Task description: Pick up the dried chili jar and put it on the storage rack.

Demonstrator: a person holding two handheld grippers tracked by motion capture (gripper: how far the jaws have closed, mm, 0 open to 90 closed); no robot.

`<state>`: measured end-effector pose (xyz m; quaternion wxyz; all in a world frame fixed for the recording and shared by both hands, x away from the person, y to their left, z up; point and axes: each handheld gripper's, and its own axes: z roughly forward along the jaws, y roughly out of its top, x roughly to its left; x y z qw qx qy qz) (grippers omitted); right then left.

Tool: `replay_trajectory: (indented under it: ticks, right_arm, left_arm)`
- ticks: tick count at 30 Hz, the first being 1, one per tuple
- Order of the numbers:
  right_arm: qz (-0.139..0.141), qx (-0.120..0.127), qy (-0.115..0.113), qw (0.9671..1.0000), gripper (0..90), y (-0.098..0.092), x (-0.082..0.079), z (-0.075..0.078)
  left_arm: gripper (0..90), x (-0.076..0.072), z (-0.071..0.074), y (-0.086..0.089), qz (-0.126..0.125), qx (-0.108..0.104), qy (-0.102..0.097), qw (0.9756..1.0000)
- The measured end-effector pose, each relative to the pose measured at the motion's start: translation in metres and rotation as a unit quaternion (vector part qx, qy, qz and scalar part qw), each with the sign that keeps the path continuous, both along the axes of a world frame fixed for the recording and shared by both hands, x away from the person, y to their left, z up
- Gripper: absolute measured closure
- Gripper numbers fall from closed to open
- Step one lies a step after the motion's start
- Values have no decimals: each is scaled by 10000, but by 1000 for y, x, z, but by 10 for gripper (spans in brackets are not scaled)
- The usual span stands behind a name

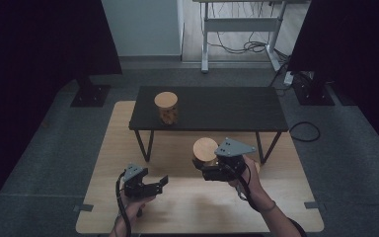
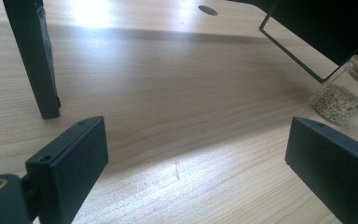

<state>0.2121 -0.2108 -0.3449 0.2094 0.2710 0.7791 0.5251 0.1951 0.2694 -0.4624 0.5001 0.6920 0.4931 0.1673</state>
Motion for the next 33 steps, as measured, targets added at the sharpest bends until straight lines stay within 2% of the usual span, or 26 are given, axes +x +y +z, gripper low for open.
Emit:
replay_trajectory:
  ticks: [8,11,26,33]
  right_arm:
    - [35,155,35,9999,245,-7,4,2]
    - [33,89,6,10000,245,-7,4,4]
    - [4,225,-9,9997,245,-14,6,10]
    - [-35,124,-11,9999,245,-16,8,15]
  left_arm:
    - [53,0,0,0,5,9,0,10000]
    - [53,0,0,0,8,13,11,10000]
    - [53,0,0,0,16,30,14,10000]
    - [54,-1,1,-1,-5,33,-11,10000]
